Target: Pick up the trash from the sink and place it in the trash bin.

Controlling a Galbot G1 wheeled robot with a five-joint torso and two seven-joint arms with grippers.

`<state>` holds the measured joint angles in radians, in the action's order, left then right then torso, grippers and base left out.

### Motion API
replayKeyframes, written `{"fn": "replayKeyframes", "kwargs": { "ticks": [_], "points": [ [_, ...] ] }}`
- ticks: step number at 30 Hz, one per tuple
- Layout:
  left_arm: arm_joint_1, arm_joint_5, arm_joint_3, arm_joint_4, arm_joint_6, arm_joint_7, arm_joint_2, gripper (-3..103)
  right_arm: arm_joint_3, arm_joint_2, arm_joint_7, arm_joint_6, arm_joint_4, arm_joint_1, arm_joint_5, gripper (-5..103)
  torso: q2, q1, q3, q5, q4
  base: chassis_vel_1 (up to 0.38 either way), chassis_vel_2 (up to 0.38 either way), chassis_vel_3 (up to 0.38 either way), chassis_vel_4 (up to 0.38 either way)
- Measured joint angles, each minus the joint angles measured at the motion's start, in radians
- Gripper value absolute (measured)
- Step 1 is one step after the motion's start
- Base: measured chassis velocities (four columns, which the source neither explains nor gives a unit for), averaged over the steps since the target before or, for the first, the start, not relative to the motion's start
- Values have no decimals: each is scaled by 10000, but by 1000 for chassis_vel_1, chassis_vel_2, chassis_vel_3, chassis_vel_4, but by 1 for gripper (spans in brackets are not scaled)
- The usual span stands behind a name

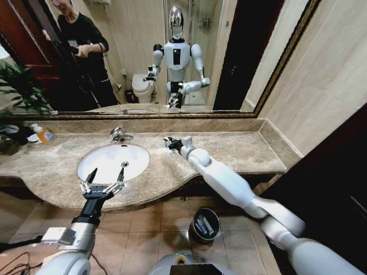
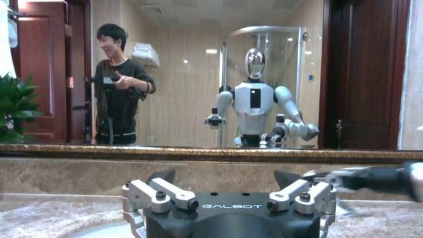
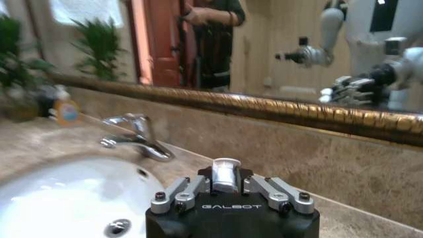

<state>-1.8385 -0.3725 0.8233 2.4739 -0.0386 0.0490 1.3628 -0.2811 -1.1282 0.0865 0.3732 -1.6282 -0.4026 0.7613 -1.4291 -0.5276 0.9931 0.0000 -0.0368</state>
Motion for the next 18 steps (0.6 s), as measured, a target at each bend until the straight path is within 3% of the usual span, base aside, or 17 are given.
{"fn": "replayKeyframes", "kwargs": {
  "ticks": [3,9,10,14,18],
  "points": [
    [0,0,1,0,0,-1,0,100,636,889,-617,-93,-1250,-942,706,21,0,0,0,2,0,0,0,0,0],
    [-1,0,2,0,0,-6,1,100,1976,1847,-1530,-421,-2582,-2393,954,21,-1,1,0,1,0,0,0,0,0],
    [0,0,0,0,1,-3,0,100,2609,2158,-1787,-506,-3071,-3045,956,21,0,1,-1,3,0,0,0,0,0],
    [-1,0,1,0,0,-3,1,100,3486,2779,-1865,-733,-3971,-4448,907,21,-1,2,-1,3,5,0,0,0,0],
    [-1,0,0,0,0,-1,0,100,3664,3089,-1655,-1037,-4326,-5153,792,21,-1,2,-1,4,1,0,0,0,0]
  ]
}}
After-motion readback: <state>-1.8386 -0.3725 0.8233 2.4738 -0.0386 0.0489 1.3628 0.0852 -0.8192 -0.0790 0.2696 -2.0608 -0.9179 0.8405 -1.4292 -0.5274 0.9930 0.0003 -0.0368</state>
